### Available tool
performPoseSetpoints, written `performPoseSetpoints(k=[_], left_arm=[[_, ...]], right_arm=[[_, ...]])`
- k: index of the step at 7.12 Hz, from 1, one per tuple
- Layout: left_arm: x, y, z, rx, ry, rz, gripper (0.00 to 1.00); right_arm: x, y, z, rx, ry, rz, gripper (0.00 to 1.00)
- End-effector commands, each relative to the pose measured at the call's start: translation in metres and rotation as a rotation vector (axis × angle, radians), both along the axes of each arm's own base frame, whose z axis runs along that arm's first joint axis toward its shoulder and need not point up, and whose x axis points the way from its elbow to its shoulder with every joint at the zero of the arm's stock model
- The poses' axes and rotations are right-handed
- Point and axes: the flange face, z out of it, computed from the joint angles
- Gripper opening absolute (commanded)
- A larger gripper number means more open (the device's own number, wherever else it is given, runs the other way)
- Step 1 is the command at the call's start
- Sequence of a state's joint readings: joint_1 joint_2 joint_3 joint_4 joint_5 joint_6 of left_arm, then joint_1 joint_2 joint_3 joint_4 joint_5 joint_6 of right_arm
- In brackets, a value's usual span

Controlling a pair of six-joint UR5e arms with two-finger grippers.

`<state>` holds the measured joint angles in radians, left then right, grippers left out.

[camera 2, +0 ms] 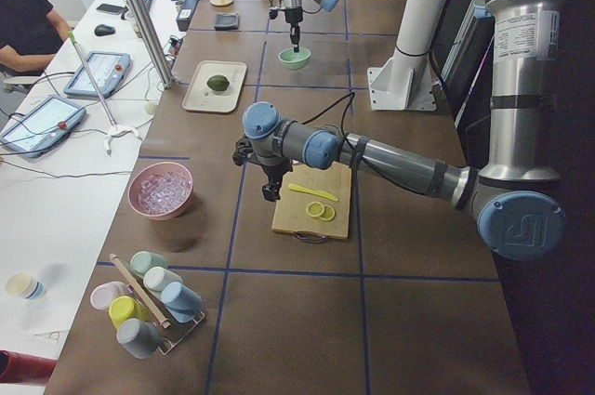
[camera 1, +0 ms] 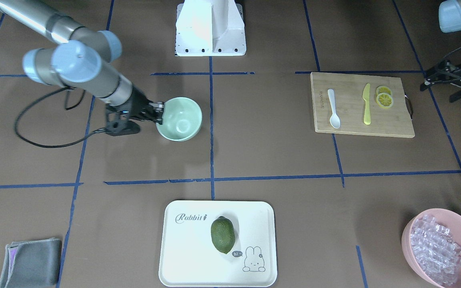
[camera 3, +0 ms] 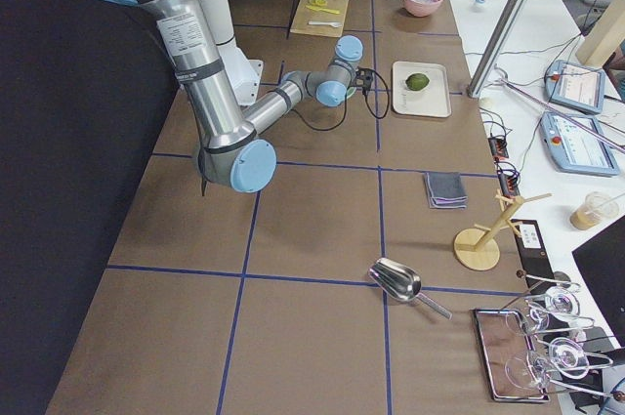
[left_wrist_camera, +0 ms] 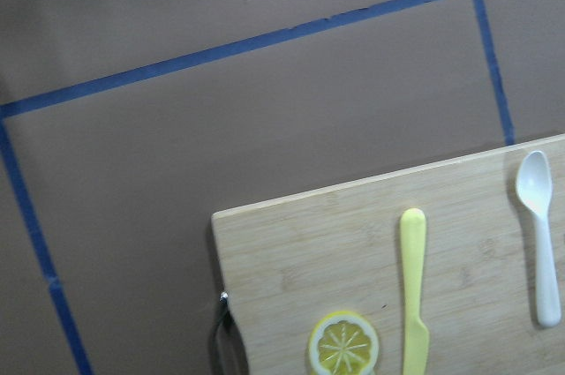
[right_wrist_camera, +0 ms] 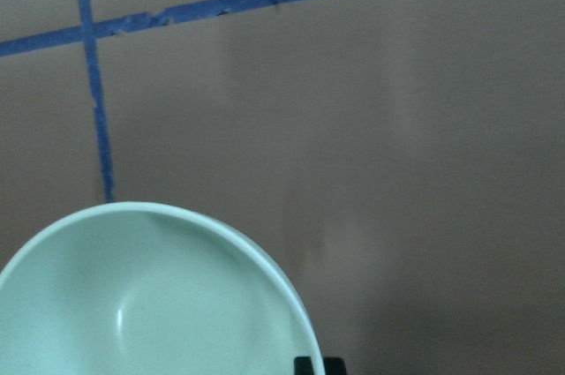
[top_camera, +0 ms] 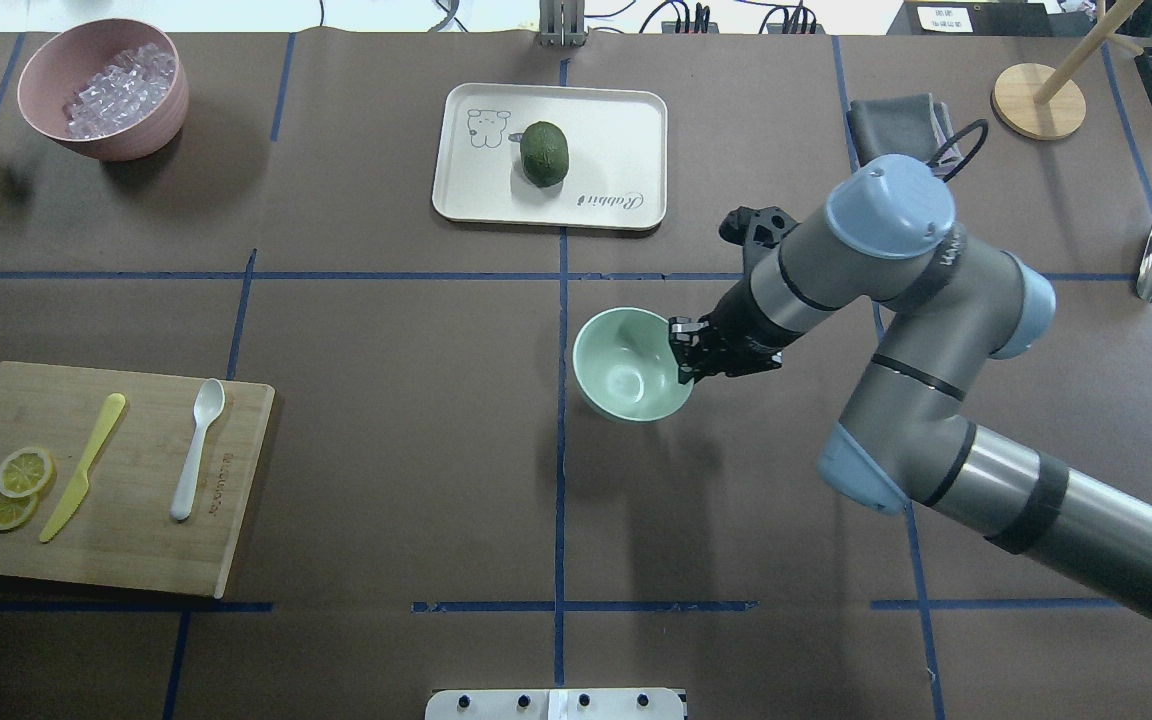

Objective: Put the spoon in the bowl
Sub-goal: 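Grasp the green bowl rim with the right gripper and carry it to table center, then release the bowl and withdraw the right gripper while the left gripper reaches the white spoon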

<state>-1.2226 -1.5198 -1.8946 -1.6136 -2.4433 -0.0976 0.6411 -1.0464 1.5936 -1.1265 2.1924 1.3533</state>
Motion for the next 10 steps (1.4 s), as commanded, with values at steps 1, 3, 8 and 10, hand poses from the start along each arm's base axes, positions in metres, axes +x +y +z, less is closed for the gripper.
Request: performPoseSetpoints(k=[1, 3, 8, 10], left_arm=[[0.045, 0.003, -0.017, 0.011, -0.019, -0.023, 1.0], [0.091, 0.014, -0.027, 0.016, -0.032, -0.037, 1.0], [0.19, 0.047, -0.068, -0.036, -0.058, -0.074, 1.0], [0.239, 0.067, -0.066, 0.003, -0.139, -0.113, 1.0]], right_arm=[[-0.06, 0.008, -0.036, 0.008, 0.028, 0.044, 0.02], [-0.067, 0.011, -0.038, -0.017, 0.063, 0.062, 0.05], [-0.049, 0.02, -0.05, -0.039, 0.1, 0.064, 0.28], [0.025, 0.026, -0.062, -0.035, 0.081, 0.11, 0.99]])
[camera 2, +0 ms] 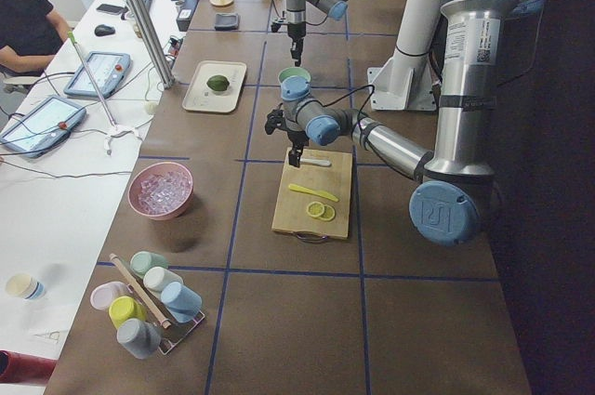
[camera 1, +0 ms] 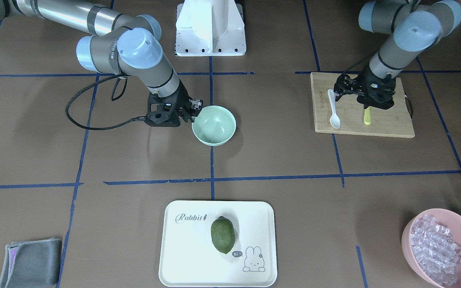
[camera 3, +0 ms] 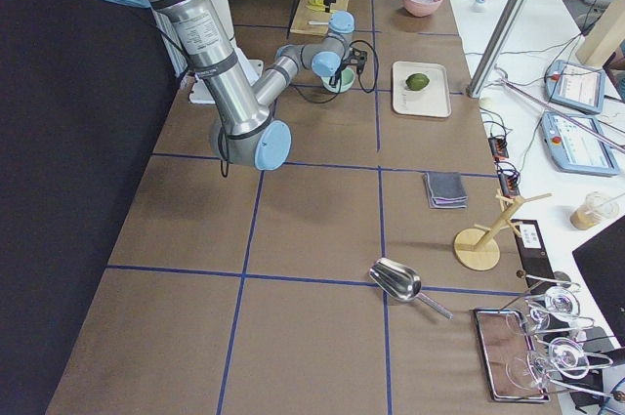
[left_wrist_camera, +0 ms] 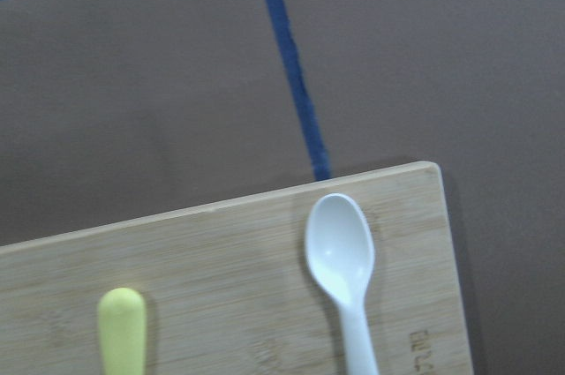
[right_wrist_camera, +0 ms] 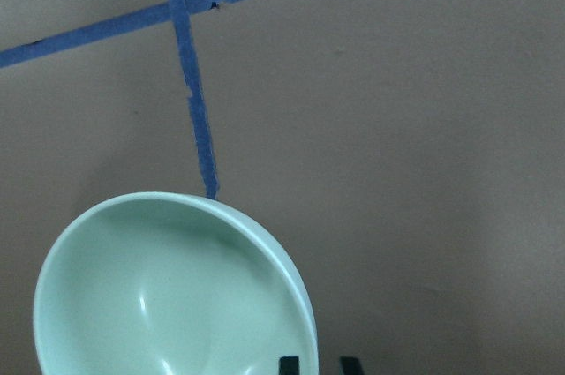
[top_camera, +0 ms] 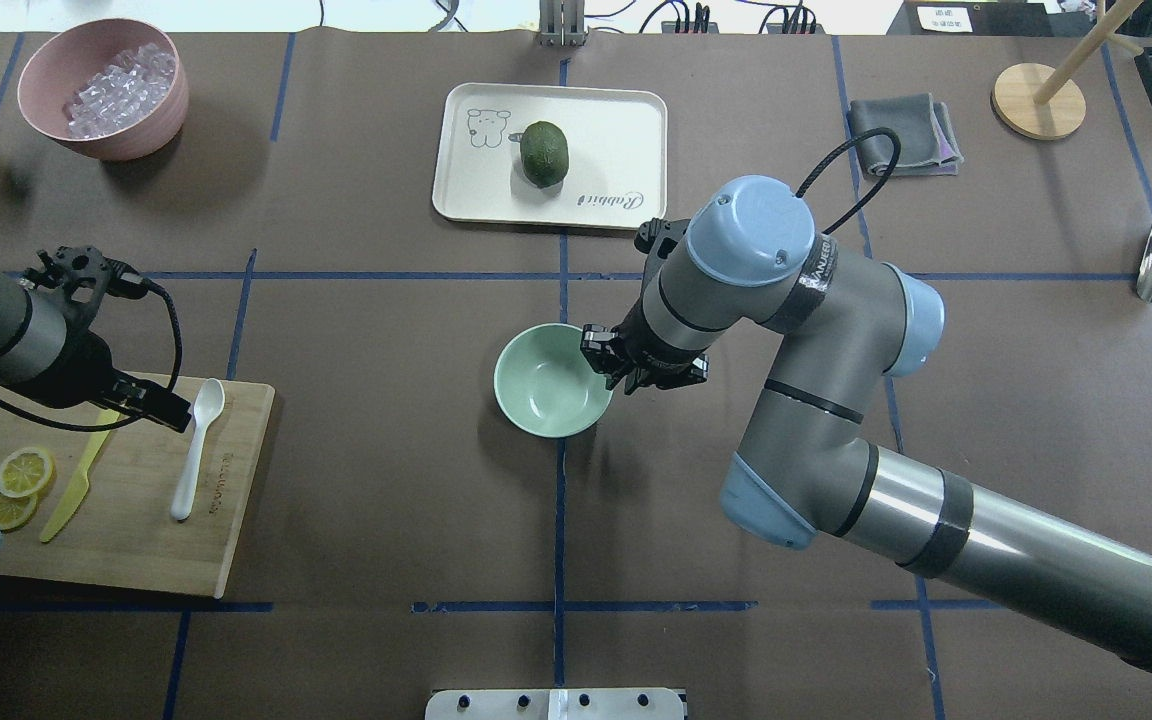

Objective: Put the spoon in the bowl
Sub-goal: 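Release the bowl and withdraw the right gripper while the left gripper reaches the white spoon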

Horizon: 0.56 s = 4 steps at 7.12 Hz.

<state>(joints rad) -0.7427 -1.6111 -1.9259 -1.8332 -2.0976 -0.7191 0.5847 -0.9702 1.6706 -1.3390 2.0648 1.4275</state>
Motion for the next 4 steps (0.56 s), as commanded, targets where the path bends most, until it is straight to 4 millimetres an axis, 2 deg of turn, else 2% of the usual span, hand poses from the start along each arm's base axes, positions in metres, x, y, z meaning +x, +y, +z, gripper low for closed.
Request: performPoseSetpoints(k=[1, 2, 3, 4], left_arm=[[0.028, 0.012, 0.007, 0.016, -0.052, -0.015, 1.0], [0.033, 0.009, 0.02, -0.001, -0.069, -0.013, 1.0], [0.042, 0.002, 0.02, -0.004, -0.069, -0.014, 1.0], [0.044, 0.001, 0.02, -0.008, -0.068, -0.01, 0.97]], right_arm=[[0.083, 0.004, -0.019, 0.009, -0.015, 0.063, 0.99], [0.119, 0.011, -0.014, 0.002, -0.005, 0.081, 0.99], [0.153, 0.012, 0.004, -0.011, 0.002, 0.1, 0.99], [0.189, -0.002, 0.024, -0.024, 0.01, 0.115, 0.99]])
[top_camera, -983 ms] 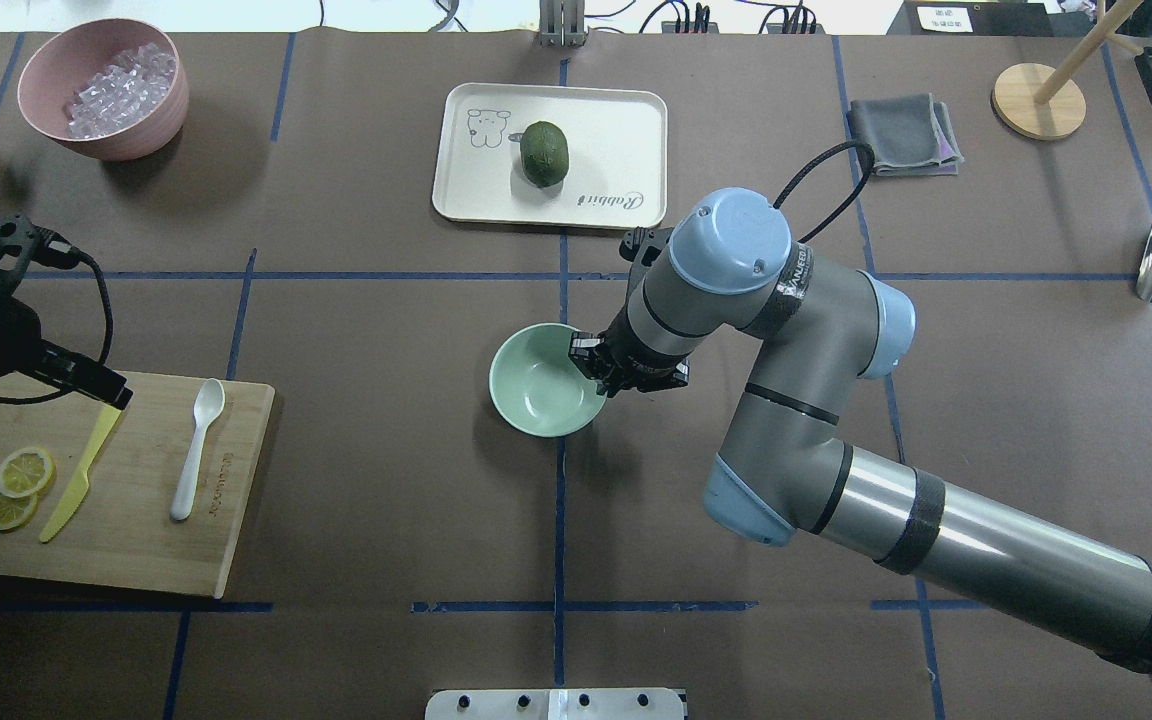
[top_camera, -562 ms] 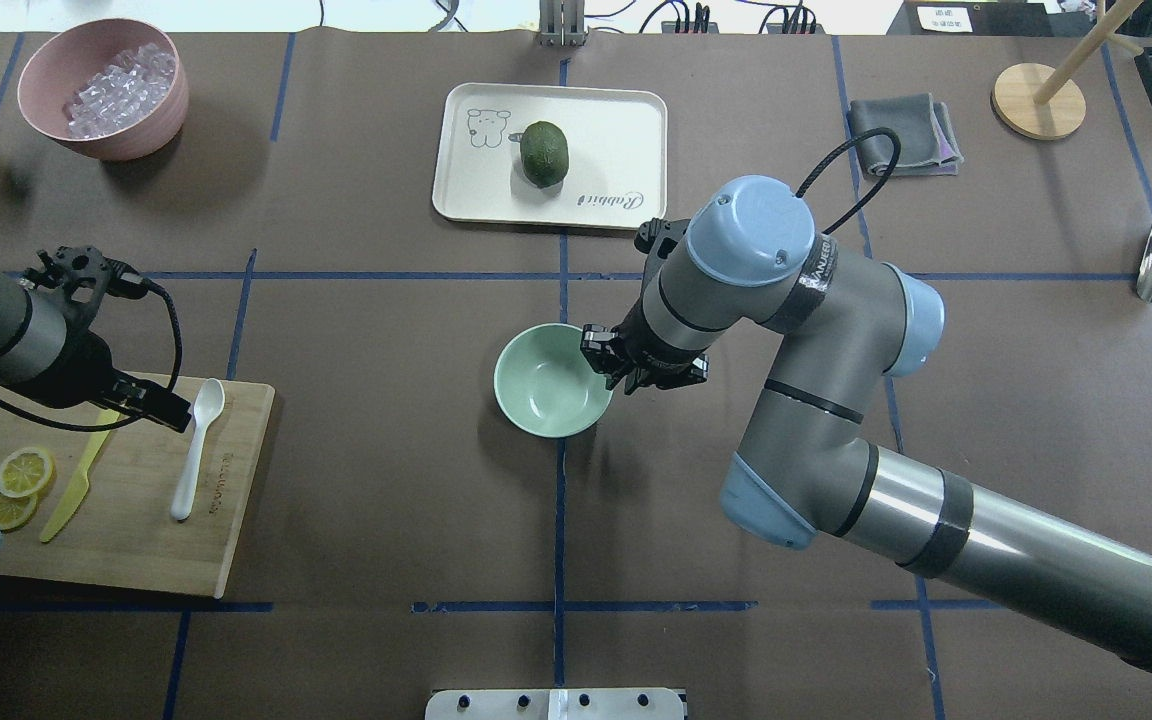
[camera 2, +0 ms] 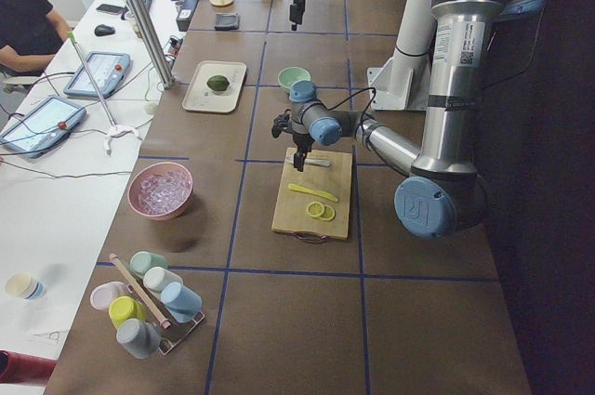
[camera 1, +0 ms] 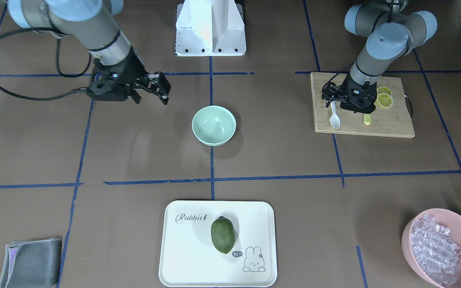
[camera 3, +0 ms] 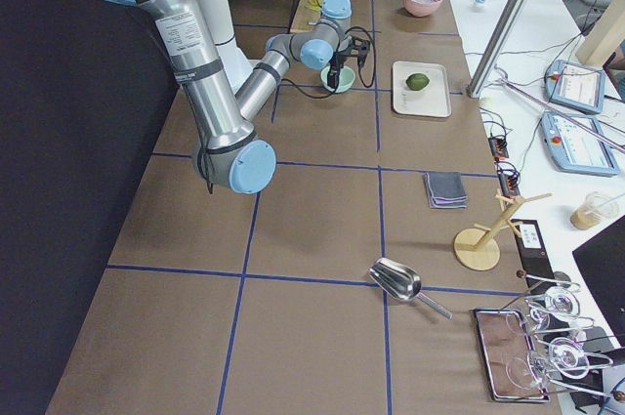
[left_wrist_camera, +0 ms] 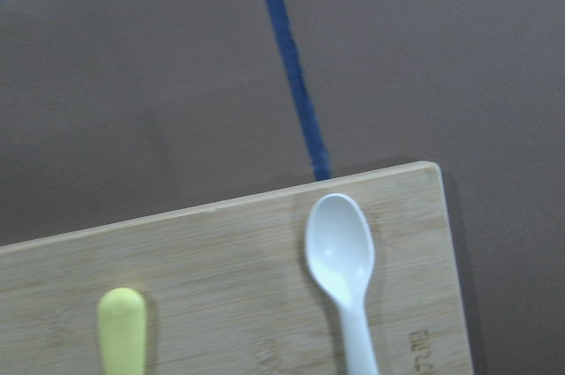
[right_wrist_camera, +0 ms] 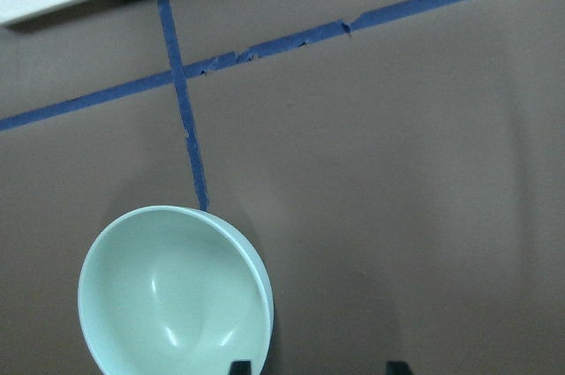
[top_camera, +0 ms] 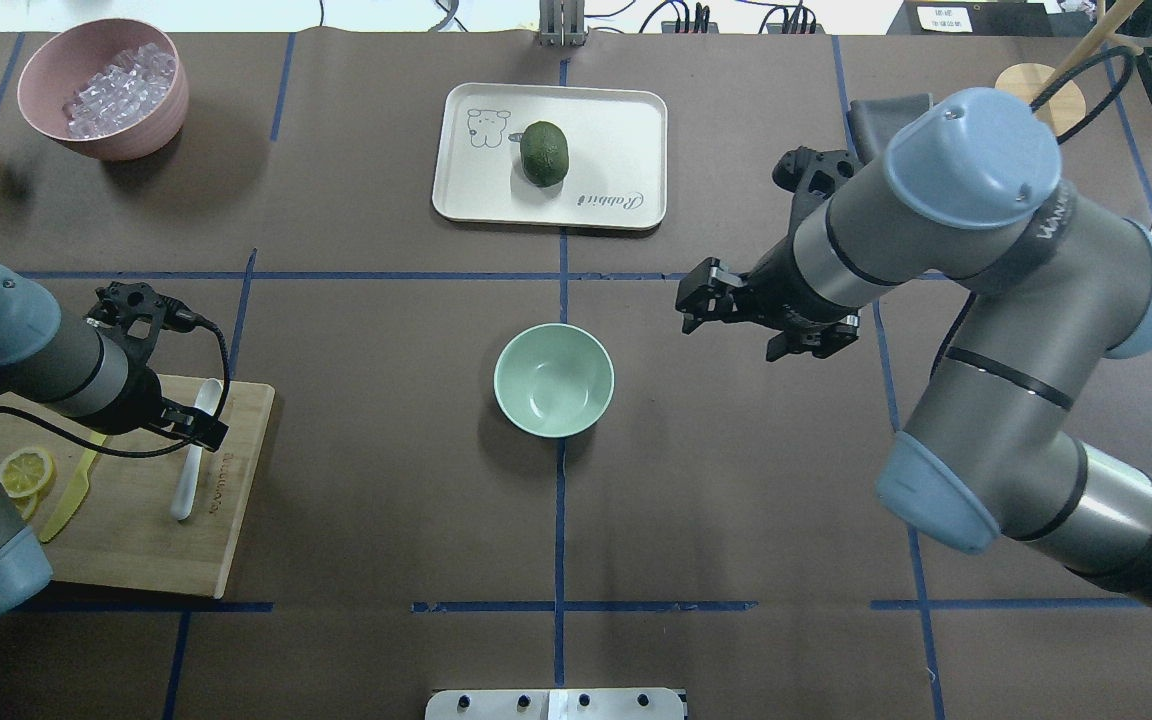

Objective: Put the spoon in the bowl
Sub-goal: 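Release the bowl and withdraw the right gripper while the left gripper reaches the white spoon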

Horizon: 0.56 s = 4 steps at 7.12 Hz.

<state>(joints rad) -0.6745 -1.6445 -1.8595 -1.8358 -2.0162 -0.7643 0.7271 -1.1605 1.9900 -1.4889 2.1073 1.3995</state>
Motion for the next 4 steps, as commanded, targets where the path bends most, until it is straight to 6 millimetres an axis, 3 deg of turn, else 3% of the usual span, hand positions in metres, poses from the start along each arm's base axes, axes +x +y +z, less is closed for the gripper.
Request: performPoseSetpoints(k=[1, 2, 3, 4], left_arm=[[0.005, -0.002, 0.0, -0.024, 0.003, -0.016, 0.87], [0.006, 0.0, -0.004, -0.044, 0.02, -0.01, 0.69], [0.006, 0.001, -0.002, -0.055, 0.02, -0.004, 0.46], [0.006, 0.001, 0.0, -0.058, 0.019, -0.003, 0.46]], right_arm=[[0.071, -0.013, 0.042, -0.005, 0.025, 0.013, 0.99], [0.085, -0.009, 0.059, 0.01, 0.047, 0.004, 0.99], [0.085, -0.009, 0.068, 0.007, 0.065, 0.005, 0.99], [0.085, -0.01, 0.069, 0.006, 0.067, 0.006, 0.99]])
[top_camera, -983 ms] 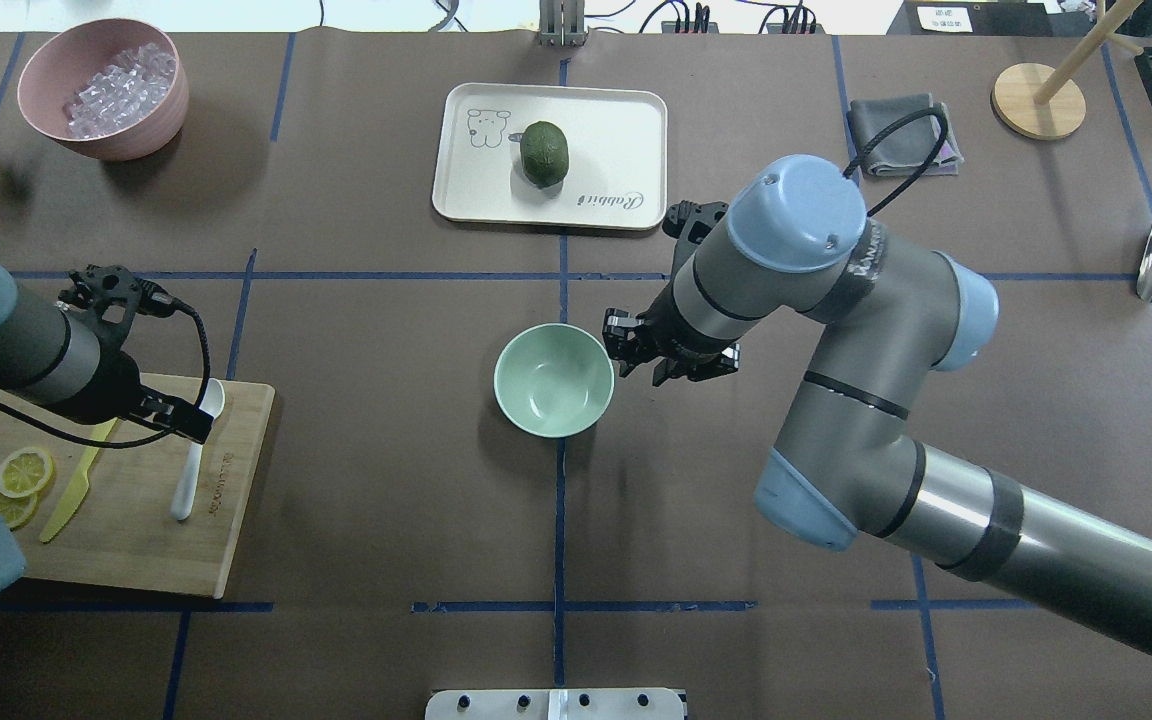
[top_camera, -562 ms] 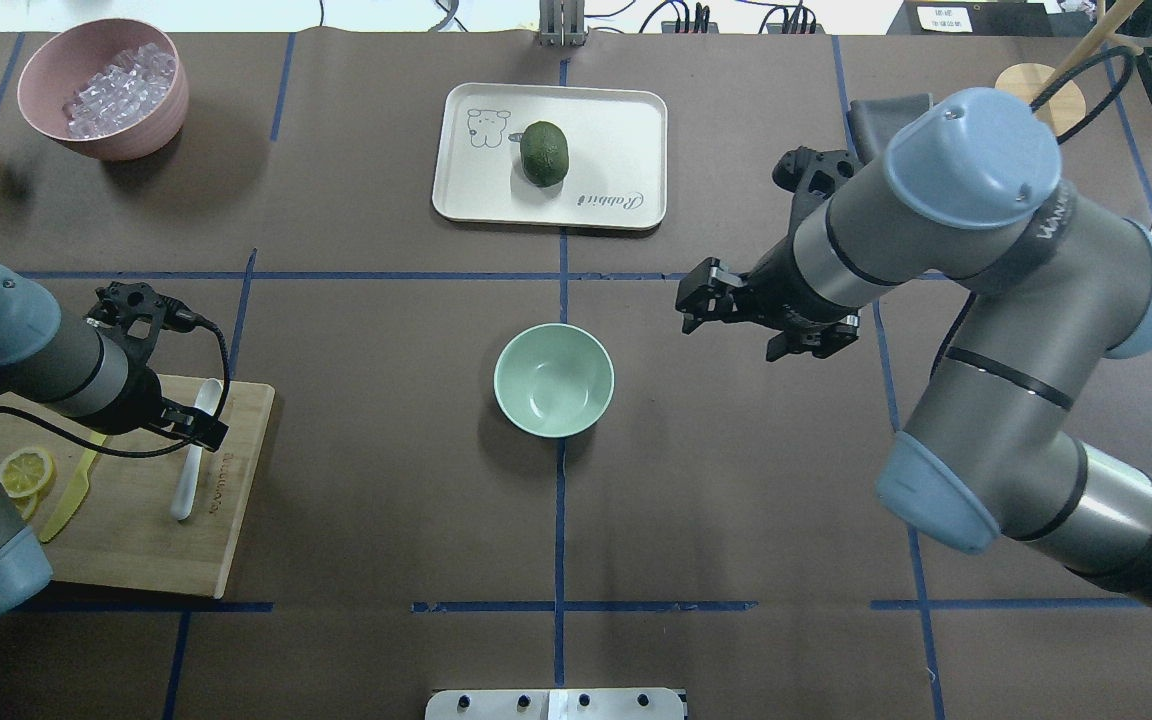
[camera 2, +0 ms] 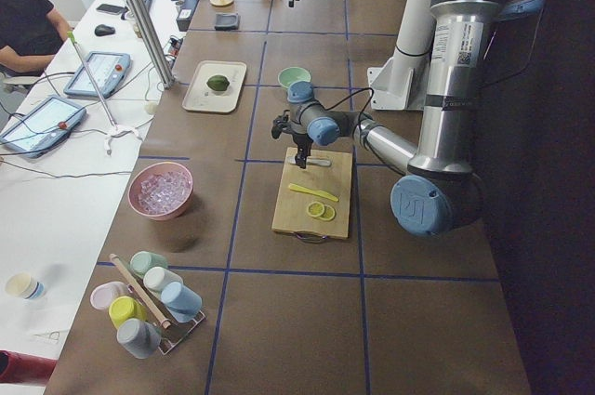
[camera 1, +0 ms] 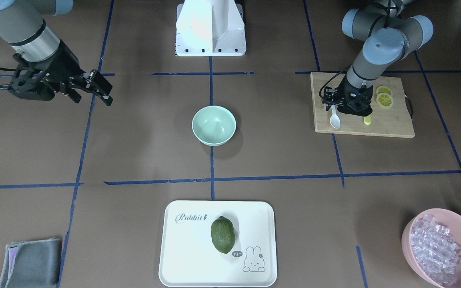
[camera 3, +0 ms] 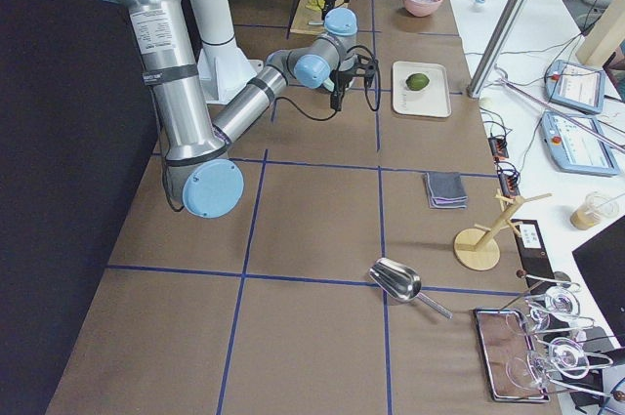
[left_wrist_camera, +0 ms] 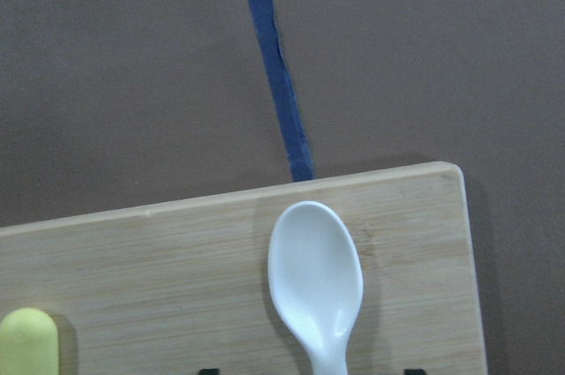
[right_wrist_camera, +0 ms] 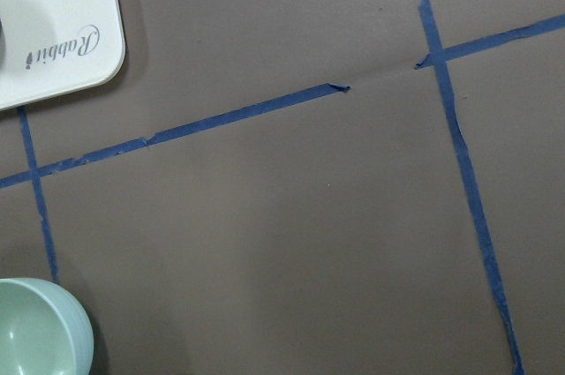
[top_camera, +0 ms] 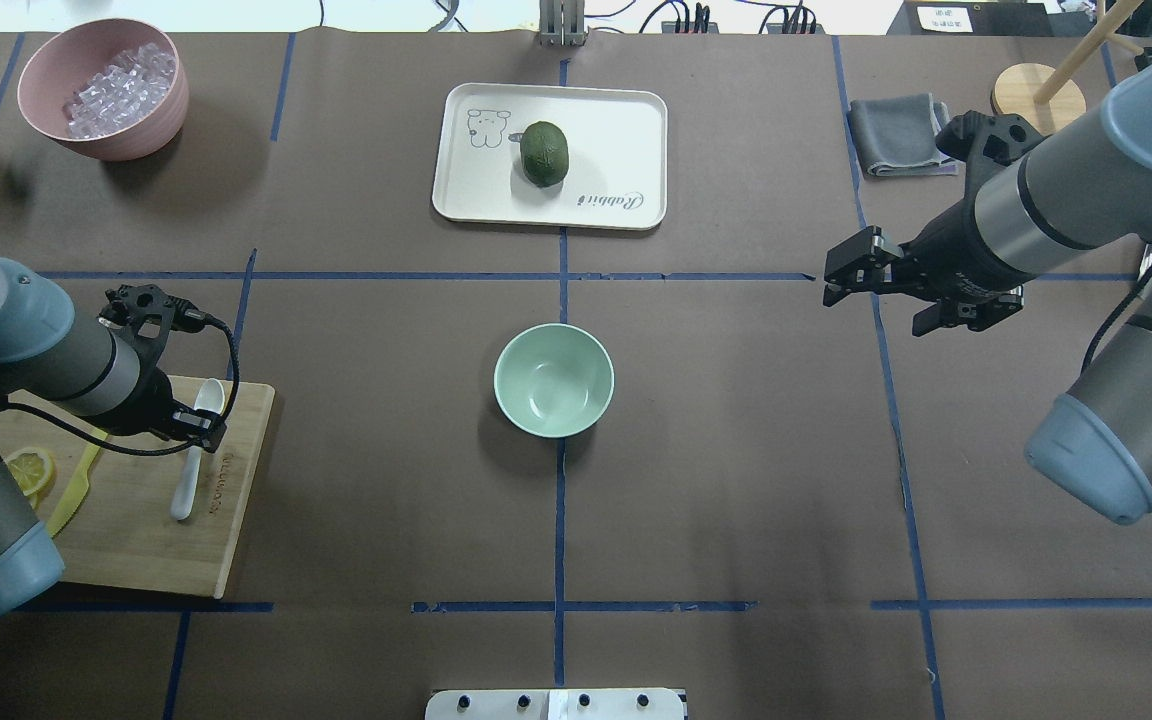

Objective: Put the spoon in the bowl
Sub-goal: 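Grasp the white plastic spoon on the cutting board with the left gripper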

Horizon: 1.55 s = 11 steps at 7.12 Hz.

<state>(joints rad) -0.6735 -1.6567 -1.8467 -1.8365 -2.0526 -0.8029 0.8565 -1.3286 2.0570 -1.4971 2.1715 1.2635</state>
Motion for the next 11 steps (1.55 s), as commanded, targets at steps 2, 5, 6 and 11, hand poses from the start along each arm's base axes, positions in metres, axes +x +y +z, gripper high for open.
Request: performPoseSetpoints(k=[2, 5, 6, 11], left_arm=[[0.001, 0.002, 0.001, -0.018, 0.007, 0.011, 0.46], [0.003, 0.002, 0.003, -0.021, 0.005, 0.013, 0.46], [0.003, 0.002, 0.004, -0.027, 0.006, 0.017, 0.46], [0.008, 0.006, -0.007, -0.061, 0.053, 0.054, 0.0]], right_arm=[[0.003, -0.001, 0.007, 0.0, 0.012, 0.002, 0.99], [0.006, 0.0, 0.007, -0.002, 0.01, 0.003, 0.99], [0.006, 0.0, 0.008, -0.003, 0.011, 0.003, 0.99], [0.006, 0.001, 0.009, -0.003, 0.013, 0.003, 0.99]])
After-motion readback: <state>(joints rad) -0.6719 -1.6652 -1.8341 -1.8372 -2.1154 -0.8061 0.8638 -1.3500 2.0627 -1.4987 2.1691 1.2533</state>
